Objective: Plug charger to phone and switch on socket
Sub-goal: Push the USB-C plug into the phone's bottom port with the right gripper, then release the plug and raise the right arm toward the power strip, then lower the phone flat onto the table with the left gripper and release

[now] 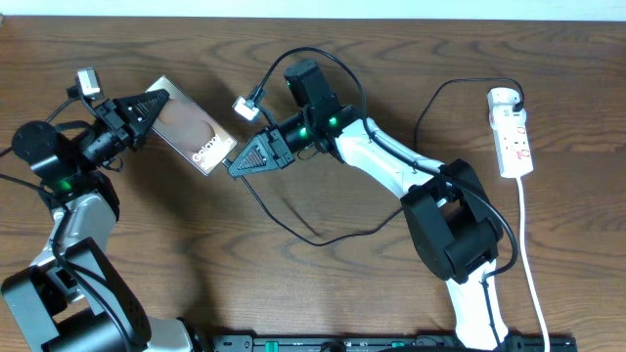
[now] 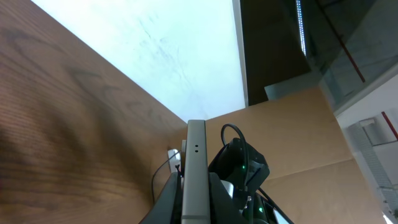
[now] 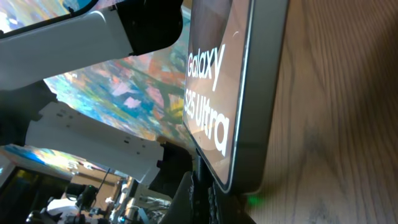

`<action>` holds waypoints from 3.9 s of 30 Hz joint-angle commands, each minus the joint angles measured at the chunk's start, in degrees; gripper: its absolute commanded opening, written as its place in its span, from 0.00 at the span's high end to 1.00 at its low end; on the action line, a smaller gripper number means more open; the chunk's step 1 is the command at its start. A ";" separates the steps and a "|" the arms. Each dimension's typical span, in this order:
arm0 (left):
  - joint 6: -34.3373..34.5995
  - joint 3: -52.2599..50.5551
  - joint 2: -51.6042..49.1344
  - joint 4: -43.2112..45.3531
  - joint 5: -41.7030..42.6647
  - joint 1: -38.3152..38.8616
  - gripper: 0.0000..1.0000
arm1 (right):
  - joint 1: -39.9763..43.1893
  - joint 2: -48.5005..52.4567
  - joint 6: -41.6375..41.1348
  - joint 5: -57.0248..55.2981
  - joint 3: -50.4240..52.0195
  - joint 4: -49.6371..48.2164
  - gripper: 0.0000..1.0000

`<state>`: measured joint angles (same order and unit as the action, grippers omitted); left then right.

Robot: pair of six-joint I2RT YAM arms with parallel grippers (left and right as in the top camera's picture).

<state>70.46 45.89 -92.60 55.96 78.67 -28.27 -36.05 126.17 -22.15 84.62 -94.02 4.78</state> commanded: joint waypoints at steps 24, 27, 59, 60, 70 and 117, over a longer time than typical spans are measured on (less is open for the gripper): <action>-3.39 0.28 0.44 0.28 4.66 0.76 0.93 | 2.47 -0.26 -0.55 -4.87 -0.81 -1.14 0.01; -3.37 0.28 0.44 0.17 4.70 -0.85 0.93 | 4.74 -0.26 -0.57 -9.57 -0.81 -1.09 0.01; -39.78 0.07 0.44 -68.08 -37.73 0.46 0.93 | 16.83 -0.28 4.61 -69.29 -3.32 38.49 0.01; -39.76 0.07 0.42 -69.46 -39.95 0.81 0.93 | 16.83 -0.28 4.61 -69.29 -3.32 38.51 0.01; -39.76 0.07 0.42 -75.06 -43.78 2.01 0.93 | 16.83 -0.28 4.61 -69.26 -3.39 38.51 0.01; -39.41 0.09 0.83 -77.53 -43.10 2.01 0.39 | 16.83 -0.31 4.68 -69.29 -3.41 38.40 0.01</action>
<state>33.36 45.30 -92.58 -23.51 34.65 -26.44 -19.33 126.17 -18.39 15.62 -96.29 43.13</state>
